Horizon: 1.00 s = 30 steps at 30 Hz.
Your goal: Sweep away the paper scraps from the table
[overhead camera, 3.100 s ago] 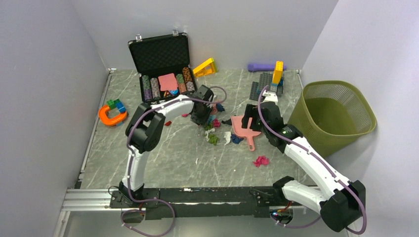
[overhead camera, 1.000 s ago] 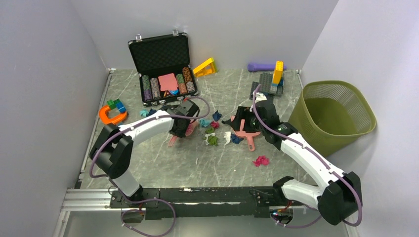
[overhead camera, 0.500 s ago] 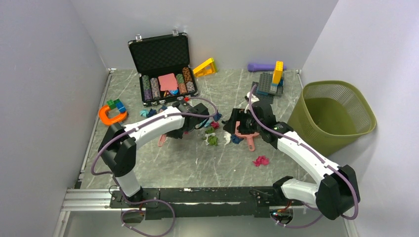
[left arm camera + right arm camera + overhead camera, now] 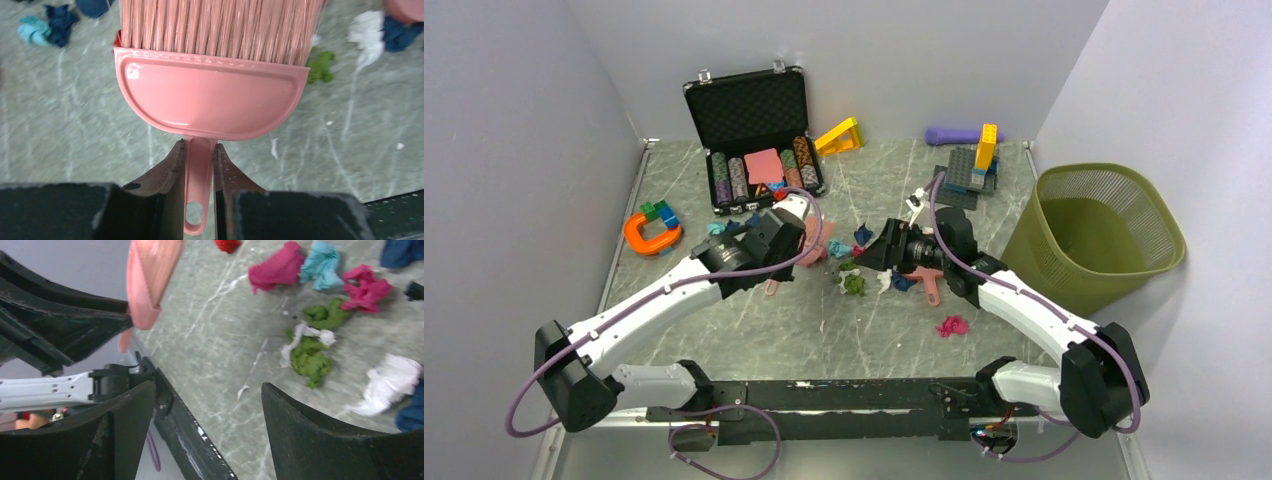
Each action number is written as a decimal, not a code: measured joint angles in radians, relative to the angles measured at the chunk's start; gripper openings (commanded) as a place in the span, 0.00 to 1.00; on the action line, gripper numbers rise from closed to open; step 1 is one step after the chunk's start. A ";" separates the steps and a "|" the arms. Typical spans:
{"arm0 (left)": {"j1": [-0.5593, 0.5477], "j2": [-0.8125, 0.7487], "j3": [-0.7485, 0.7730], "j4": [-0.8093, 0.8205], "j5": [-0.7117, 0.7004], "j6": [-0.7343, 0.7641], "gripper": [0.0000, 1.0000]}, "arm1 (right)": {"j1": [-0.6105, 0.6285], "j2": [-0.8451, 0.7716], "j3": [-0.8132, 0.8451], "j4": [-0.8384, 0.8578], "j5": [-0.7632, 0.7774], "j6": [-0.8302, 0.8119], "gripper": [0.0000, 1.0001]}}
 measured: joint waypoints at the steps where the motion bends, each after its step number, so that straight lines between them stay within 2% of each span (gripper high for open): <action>1: 0.000 -0.020 -0.018 0.041 0.023 0.008 0.03 | 0.002 0.010 -0.004 0.043 -0.026 0.025 0.82; 8: -0.005 -0.002 -0.084 0.178 0.115 0.032 0.03 | 0.047 0.051 -0.019 0.212 -0.103 0.130 0.81; 16: -0.049 0.004 -0.091 0.261 0.153 0.049 0.04 | 0.122 0.171 0.058 0.210 -0.076 0.140 0.72; 17: -0.058 0.004 -0.091 0.267 0.153 0.050 0.04 | 0.127 0.180 0.062 0.210 -0.071 0.140 0.69; 22: -0.097 0.004 -0.091 0.280 0.152 0.051 0.04 | 0.141 0.213 0.069 0.218 -0.063 0.163 0.35; 25: -0.110 0.004 -0.091 0.288 0.148 0.051 0.04 | 0.143 0.223 0.071 0.219 -0.058 0.177 0.29; 28: -0.113 0.005 -0.091 0.287 0.143 0.053 0.05 | 0.143 0.222 0.071 0.227 -0.058 0.190 0.02; 30: -0.113 0.006 -0.094 0.286 0.138 0.055 0.08 | 0.148 0.218 0.079 0.238 -0.063 0.203 0.00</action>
